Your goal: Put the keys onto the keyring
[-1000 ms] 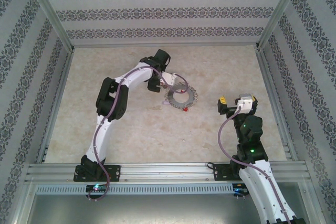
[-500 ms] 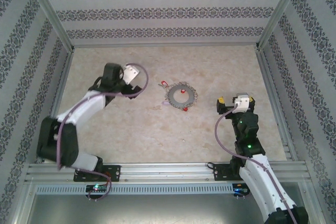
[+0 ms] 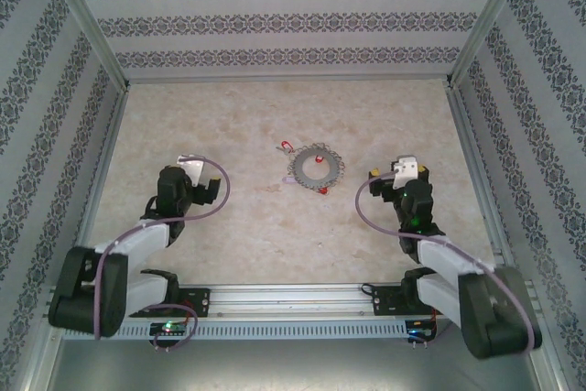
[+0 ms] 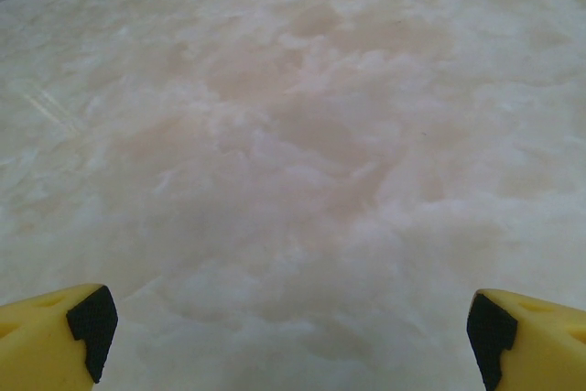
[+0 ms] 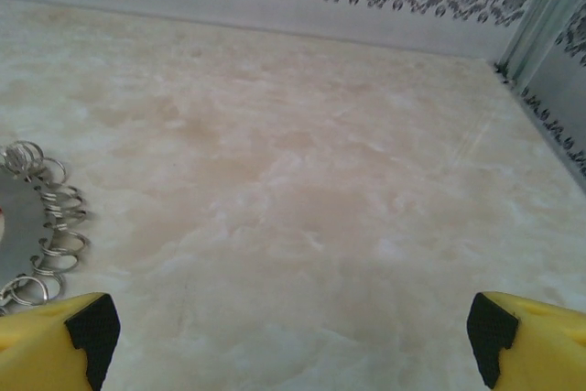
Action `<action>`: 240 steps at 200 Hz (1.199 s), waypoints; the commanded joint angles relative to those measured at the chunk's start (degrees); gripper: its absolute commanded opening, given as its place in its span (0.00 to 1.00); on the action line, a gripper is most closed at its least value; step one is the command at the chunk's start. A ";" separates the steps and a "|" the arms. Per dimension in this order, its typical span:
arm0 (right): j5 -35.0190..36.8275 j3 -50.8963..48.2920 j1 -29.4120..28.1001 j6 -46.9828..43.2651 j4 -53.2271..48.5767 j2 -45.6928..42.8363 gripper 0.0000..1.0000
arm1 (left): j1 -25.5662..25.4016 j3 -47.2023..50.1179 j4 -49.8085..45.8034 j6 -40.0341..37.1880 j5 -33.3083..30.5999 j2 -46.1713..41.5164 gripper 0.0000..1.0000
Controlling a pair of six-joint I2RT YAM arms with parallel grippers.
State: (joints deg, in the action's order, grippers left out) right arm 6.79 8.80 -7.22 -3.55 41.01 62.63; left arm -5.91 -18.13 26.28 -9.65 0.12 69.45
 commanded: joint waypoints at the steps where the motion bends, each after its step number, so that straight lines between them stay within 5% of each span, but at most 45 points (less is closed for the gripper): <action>1: -3.65 1.67 1.28 -0.63 14.30 8.12 0.98 | 1.82 0.51 18.35 5.07 2.21 6.07 0.99; 38: -2.60 4.57 2.41 0.95 24.46 22.97 0.98 | 5.75 -0.72 32.62 8.10 4.45 20.93 0.99; 52: -0.17 3.51 1.22 0.41 33.67 27.94 0.98 | 5.83 -2.57 26.15 8.26 3.74 19.48 0.99; 117: -0.87 12.71 4.46 4.52 11.48 23.97 0.98 | 5.82 -5.93 20.43 9.65 0.84 20.02 0.99; 240: -3.66 12.82 4.77 3.85 11.63 24.22 0.98 | 5.91 -5.86 20.83 9.65 0.89 20.06 0.99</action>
State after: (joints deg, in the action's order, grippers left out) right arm 4.38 21.23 -2.13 0.08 52.84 87.79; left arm -0.62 -23.64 46.54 -0.99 1.41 89.65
